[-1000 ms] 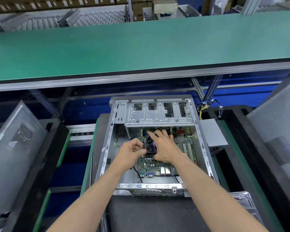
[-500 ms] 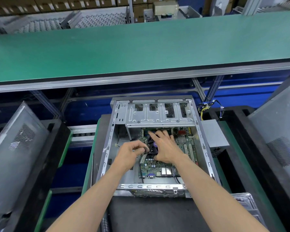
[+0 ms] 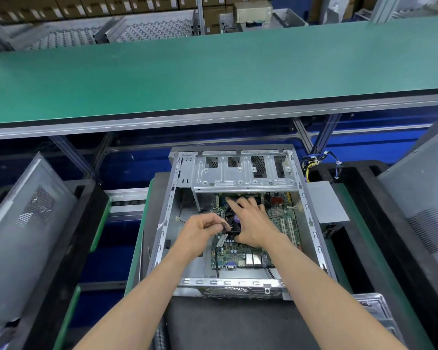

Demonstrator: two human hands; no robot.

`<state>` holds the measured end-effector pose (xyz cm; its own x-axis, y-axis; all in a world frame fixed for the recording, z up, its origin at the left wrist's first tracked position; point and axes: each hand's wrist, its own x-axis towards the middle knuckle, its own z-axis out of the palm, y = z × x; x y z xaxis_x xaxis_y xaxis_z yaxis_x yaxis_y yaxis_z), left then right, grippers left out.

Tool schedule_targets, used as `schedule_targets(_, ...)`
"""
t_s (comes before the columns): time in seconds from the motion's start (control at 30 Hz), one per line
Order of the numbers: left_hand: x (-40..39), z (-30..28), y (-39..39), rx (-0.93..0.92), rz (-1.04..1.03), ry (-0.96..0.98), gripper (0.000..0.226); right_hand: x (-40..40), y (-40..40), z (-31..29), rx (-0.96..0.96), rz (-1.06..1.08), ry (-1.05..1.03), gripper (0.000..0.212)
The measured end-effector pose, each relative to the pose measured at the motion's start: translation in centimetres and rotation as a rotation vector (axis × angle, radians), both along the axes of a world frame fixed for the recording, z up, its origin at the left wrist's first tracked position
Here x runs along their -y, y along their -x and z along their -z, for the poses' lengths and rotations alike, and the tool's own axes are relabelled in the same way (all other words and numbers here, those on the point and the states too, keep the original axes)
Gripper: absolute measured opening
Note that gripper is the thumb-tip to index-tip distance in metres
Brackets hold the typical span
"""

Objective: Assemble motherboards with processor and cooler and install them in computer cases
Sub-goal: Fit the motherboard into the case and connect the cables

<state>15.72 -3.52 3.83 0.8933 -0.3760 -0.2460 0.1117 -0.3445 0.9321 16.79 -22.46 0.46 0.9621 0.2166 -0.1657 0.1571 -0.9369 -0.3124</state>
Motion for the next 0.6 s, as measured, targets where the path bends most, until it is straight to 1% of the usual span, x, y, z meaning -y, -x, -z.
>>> schedule_targets(0.17, 0.12, -0.02, 0.08, -0.026, 0.032, -0.014, 0.022, 0.08, -0.01, 0.22, 0.004, 0.002, -0.011, 0.109)
schedule_targets(0.4, 0.1, 0.28, 0.05, -0.135, 0.041, 0.029, 0.025, 0.12, -0.2, 0.59, 0.014, 0.0, -0.004, 0.108)
schedule_targets(0.53, 0.29, 0.43, -0.12, -0.282, -0.004, 0.17, 0.026, 0.17, -0.36, 0.82, 0.015, -0.002, -0.003, 0.109)
schedule_targets(0.6, 0.29, 0.19, -0.14, -0.306, -0.013, 0.195, 0.024, 0.18, -0.44, 0.81, 0.018, -0.002, -0.006, 0.109)
